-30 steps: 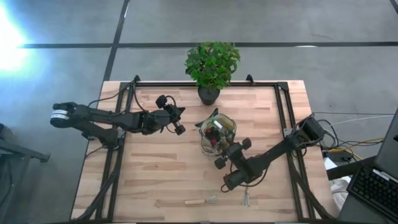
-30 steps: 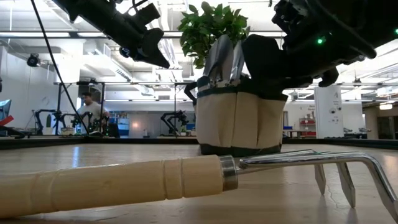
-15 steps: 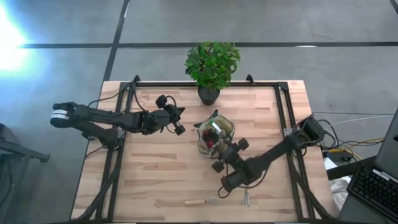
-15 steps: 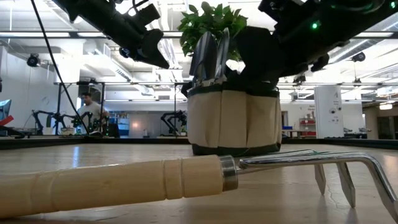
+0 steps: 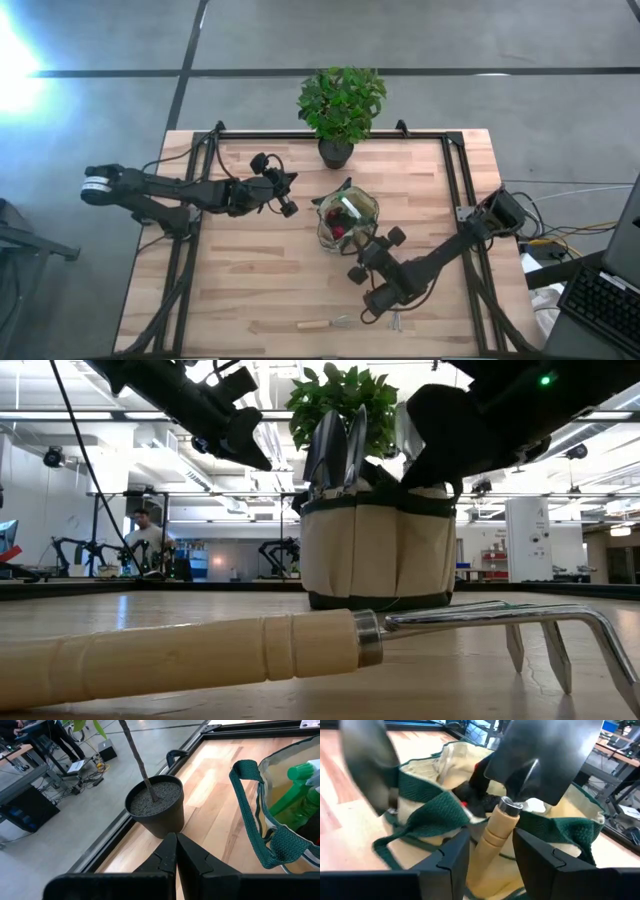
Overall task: Pick & Place Garden tools in Gardening bag
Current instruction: Put the brown trowel into the side pocket of the gardening bag, then adjust the gardening bag on the table
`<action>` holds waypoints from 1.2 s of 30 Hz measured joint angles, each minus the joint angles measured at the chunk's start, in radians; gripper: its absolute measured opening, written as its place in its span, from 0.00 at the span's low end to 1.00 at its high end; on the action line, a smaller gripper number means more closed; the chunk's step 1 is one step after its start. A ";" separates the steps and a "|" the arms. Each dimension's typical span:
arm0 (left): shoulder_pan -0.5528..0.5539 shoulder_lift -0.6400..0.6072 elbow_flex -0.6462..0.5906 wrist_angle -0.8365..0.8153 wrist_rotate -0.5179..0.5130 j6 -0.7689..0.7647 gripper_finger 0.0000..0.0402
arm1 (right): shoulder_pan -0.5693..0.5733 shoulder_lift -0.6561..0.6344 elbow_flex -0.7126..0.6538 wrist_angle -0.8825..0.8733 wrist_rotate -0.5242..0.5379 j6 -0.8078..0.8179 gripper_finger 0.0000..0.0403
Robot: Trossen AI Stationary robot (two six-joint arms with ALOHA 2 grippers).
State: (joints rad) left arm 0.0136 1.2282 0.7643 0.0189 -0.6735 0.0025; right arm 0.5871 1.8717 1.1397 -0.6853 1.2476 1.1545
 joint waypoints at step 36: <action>0.000 0.000 0.000 -0.004 0.003 -0.003 0.03 | 0.048 -0.187 -0.001 -0.117 -0.318 0.057 0.25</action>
State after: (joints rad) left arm 0.0138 1.2282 0.7643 0.0146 -0.6704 -0.0010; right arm 0.6350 1.6843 1.1389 -0.8027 0.9292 1.2114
